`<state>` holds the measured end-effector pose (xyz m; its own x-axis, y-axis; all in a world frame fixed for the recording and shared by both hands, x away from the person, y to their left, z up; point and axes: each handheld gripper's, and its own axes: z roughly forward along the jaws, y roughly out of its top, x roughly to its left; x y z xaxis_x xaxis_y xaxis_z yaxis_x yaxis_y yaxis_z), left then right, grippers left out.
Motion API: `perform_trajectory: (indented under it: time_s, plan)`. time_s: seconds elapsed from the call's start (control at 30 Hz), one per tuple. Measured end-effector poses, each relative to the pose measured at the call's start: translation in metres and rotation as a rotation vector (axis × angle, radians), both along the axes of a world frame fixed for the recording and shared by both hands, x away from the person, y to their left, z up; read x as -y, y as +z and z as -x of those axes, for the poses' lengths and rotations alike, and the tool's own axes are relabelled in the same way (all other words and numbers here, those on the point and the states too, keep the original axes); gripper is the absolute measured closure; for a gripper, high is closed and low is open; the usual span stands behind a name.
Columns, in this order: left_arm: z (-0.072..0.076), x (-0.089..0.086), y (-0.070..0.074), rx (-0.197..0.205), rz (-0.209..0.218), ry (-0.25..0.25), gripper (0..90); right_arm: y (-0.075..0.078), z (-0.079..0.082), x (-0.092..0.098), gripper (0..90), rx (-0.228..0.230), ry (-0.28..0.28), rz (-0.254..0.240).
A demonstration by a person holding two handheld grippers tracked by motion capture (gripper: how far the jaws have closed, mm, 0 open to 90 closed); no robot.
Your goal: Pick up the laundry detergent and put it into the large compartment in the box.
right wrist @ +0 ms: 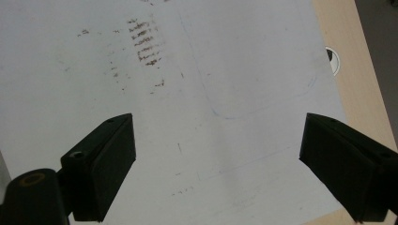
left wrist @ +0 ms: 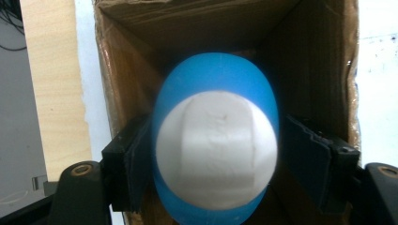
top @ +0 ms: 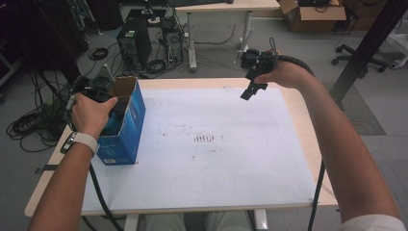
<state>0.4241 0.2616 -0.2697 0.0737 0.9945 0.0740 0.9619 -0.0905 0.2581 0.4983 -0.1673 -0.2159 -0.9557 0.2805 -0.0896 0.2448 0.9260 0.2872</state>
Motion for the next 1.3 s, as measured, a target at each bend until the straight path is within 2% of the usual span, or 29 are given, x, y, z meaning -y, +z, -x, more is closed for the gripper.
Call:
perform_trajectory:
  time_s: [0.23, 0.33, 0.4, 0.63, 0.73, 0.87, 0.97, 1.0, 1.03, 1.13, 1.2, 1.23, 1.27, 1.3]
  plan:
    - [0.002, -0.002, 0.007, 0.027, 0.014, 0.001, 25.3, 0.002, 0.002, 0.002, 10.9, 0.002, -0.005, -0.002]
    - [0.004, -0.002, 0.011, 0.038, 0.006, 0.0, 24.9, 0.003, 0.002, 0.003, 10.9, 0.004, -0.005, -0.002]
    - [0.007, -0.004, 0.022, 0.058, 0.016, -0.003, 24.0, 0.004, 0.004, 0.003, 10.9, 0.005, -0.005, -0.003]
    - [0.012, -0.004, 0.039, 0.091, 0.014, -0.009, 24.2, 0.006, 0.007, 0.003, 10.9, 0.011, 0.003, -0.011]
    - [0.016, -0.002, 0.052, 0.118, 0.032, -0.023, 24.0, 0.007, 0.009, 0.003, 10.9, 0.013, 0.006, -0.011]
    - [0.024, 0.004, 0.07, 0.131, 0.049, -0.081, 23.8, 0.009, 0.011, 0.005, 10.9, 0.017, 0.003, -0.012]
    - [0.032, 0.015, 0.086, 0.145, 0.06, -0.147, 23.7, 0.011, 0.012, 0.007, 11.0, 0.02, 0.0, -0.013]
    - [0.032, 0.015, 0.086, 0.145, 0.06, -0.147, 23.6, 0.011, 0.012, 0.007, 11.0, 0.02, 0.0, -0.013]
    - [0.037, 0.022, 0.094, 0.157, 0.062, -0.182, 23.6, 0.012, 0.012, 0.009, 11.0, 0.019, -0.008, -0.012]
    - [0.046, 0.034, 0.107, 0.158, 0.061, -0.264, 23.3, 0.013, 0.013, 0.009, 11.1, 0.022, -0.006, -0.014]
    - [0.054, 0.045, 0.114, 0.164, 0.064, -0.321, 22.3, 0.013, 0.014, 0.01, 11.3, 0.023, -0.003, -0.014]
    - [0.054, 0.045, 0.114, 0.164, 0.064, -0.321, 22.0, 0.013, 0.014, 0.01, 11.3, 0.023, -0.003, -0.014]
    - [0.06, 0.054, 0.119, 0.161, 0.056, -0.368, 22.0, 0.014, 0.014, 0.01, 11.3, 0.024, -0.004, -0.014]
    - [0.064, 0.058, 0.121, 0.168, 0.057, -0.39, 22.1, 0.014, 0.014, 0.01, 11.3, 0.024, -0.006, -0.013]
